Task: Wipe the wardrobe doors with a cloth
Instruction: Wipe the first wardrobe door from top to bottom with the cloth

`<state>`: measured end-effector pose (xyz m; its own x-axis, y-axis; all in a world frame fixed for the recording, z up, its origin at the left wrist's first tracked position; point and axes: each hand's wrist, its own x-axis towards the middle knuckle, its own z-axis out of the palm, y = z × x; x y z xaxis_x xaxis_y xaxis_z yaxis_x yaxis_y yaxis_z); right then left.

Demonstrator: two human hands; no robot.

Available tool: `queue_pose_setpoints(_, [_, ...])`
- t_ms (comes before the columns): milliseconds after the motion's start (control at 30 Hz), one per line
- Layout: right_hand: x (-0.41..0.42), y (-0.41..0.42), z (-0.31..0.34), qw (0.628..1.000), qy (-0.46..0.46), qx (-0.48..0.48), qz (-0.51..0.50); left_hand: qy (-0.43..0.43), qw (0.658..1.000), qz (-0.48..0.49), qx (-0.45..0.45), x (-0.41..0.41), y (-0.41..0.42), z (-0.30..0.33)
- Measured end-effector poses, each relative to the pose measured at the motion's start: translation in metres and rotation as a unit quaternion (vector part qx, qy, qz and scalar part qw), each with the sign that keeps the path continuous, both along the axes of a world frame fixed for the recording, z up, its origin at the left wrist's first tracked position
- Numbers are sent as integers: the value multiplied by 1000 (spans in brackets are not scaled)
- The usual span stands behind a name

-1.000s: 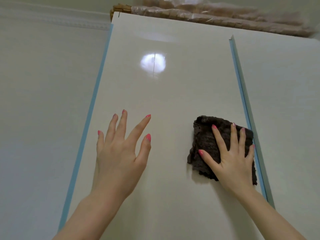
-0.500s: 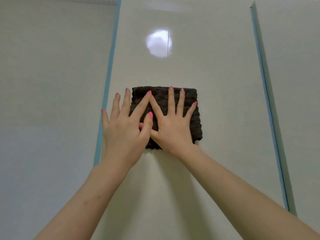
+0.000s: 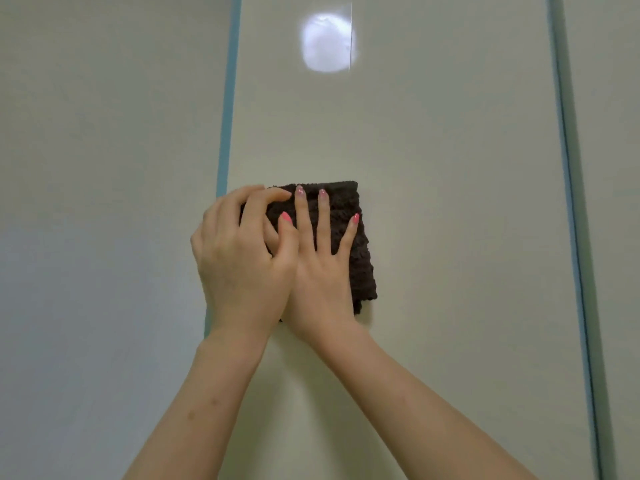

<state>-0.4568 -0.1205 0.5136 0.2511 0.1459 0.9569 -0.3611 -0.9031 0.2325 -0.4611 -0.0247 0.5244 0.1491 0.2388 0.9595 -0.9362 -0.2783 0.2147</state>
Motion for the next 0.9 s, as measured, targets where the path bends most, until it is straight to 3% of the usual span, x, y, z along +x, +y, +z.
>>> queue_pose_setpoints(200, [-25,-40,16,999,-6,-33,-34,-8,1000,7,-4,-3,-10,0])
queue_pose_setpoints(600, [-153,-182,41,975,-124,169,-72,9,1000,19,14,-14,-21,-16])
queue_pose_setpoints(733, [-155,-184,6,971,-138,185,-64,20,999,14,29,-24,-24,-25])
queue_pose_setpoints(900, [-143,-167,-85,967,-130,205,-80,27,999,15,39,-28,-22,-36])
